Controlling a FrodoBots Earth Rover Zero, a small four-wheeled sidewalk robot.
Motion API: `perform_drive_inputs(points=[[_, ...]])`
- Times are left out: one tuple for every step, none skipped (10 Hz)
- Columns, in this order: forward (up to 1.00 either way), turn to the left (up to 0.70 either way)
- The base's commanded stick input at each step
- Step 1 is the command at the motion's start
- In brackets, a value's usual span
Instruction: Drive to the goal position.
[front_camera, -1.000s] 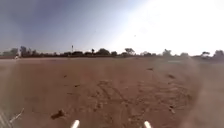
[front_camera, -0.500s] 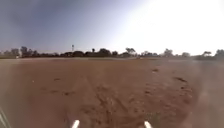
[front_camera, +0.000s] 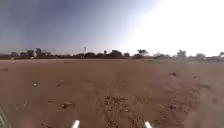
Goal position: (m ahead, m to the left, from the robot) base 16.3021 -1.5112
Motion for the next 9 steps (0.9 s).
perform_drive_inputs(points=[[1.0, 0.28], [1.0, 0.35], [1.0, 0.19], [1.0, 0.02], [1.0, 0.02], [1.0, 0.02], [1.0, 0.0], [1.0, 0.0], [1.0, 0.0]])
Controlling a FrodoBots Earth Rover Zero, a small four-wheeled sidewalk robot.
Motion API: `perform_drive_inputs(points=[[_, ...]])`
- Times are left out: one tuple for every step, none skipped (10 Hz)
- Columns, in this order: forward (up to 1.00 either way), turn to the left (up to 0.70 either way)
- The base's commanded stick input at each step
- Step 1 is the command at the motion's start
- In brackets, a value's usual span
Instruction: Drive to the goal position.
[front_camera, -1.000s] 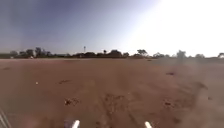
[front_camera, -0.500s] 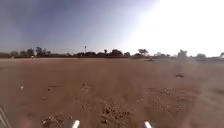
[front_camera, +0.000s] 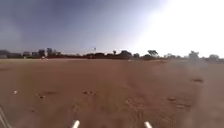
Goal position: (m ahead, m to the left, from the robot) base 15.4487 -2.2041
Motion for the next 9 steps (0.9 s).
perform_drive_inputs(points=[[1.0, 0.0], [1.0, 0.0], [1.0, 0.0], [1.0, 0.0], [1.0, 0.0], [1.0, 0.0], [1.0, 0.0], [1.0, 0.0], [1.0, 0.0]])
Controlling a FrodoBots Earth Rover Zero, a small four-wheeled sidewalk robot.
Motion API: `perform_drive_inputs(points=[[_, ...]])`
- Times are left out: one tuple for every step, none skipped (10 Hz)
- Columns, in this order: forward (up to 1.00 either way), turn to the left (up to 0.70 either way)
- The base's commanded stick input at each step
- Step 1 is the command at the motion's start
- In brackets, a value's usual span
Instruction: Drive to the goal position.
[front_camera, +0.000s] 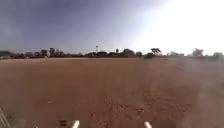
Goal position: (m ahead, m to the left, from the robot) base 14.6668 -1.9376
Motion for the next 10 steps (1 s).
perform_drive_inputs(points=[[1.0, 0.0], [1.0, 0.0], [1.0, 0.0], [1.0, 0.0], [1.0, 0.0], [1.0, 0.0], [1.0, 0.0], [1.0, 0.0], [1.0, 0.0], [1.0, 0.0]])
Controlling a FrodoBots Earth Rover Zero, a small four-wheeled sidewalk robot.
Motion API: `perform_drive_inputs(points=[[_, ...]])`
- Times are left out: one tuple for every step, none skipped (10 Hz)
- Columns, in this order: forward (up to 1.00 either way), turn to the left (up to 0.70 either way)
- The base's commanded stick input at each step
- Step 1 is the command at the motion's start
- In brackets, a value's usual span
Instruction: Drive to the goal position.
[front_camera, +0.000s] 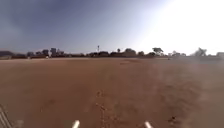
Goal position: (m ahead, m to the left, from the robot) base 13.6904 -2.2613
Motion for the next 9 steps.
perform_drive_inputs(points=[[1.0, 0.0], [1.0, -0.01], [1.0, -0.02], [1.0, 0.0], [1.0, 0.0], [1.0, 0.0], [1.0, 0.0], [1.0, 0.0], [1.0, 0.0]])
